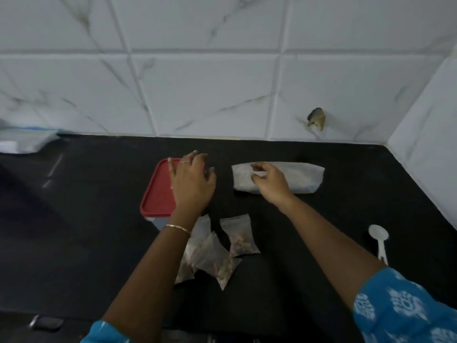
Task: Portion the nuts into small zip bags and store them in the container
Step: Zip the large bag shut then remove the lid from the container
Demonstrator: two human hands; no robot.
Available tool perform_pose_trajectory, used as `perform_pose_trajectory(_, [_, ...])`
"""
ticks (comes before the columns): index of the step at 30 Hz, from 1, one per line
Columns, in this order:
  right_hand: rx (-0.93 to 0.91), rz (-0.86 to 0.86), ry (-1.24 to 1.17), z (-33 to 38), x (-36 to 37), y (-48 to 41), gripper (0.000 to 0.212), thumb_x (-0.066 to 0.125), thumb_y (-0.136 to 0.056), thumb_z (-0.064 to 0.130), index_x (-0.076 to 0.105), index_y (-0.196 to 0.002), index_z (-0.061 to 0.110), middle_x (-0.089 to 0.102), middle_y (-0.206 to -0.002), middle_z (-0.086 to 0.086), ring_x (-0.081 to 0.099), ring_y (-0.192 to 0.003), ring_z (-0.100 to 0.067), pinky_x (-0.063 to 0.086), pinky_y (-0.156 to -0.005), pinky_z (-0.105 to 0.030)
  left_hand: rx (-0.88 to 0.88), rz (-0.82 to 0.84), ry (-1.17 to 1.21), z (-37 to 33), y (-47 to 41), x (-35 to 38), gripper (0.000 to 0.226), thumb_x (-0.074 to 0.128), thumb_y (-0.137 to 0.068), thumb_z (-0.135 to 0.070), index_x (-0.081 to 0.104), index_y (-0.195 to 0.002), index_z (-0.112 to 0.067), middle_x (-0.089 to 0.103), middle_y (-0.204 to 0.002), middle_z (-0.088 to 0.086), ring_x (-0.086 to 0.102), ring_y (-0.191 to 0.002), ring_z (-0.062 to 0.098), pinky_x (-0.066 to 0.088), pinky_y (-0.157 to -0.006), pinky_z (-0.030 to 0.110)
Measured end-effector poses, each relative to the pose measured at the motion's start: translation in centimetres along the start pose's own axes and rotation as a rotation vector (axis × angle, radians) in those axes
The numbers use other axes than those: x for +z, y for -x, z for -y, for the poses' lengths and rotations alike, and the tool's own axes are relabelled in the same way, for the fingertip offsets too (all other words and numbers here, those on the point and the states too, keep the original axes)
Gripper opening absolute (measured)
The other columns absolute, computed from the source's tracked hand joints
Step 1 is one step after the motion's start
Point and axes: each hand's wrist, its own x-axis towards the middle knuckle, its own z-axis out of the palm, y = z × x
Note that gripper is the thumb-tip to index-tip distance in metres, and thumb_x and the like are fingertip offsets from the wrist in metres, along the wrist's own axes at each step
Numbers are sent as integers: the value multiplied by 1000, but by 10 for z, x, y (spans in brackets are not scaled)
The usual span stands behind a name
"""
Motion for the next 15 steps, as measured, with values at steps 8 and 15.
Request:
perform_pose_trajectory(8, [167, 315, -143, 58, 93, 17, 61, 51, -98, 35, 26, -150, 13, 49, -139, -8, 65, -92, -23, 58, -73, -38, -707, 354, 163, 92, 16, -48, 49, 56, -92, -37, 52, -126, -2, 58, -126, 19, 56, -113, 34, 44, -94, 40])
perform_pose_trajectory(15, [166, 268, -113, 67, 105, 20, 41, 46, -101, 30, 48, -136, 9, 61, -110, -8, 65, -97, -29, 56, -85, -47, -716, 328, 337, 93, 27, -48, 37, 40, -102, -30, 59, -118, -3, 63, -118, 17, 59, -107, 31, 43, -84, 34])
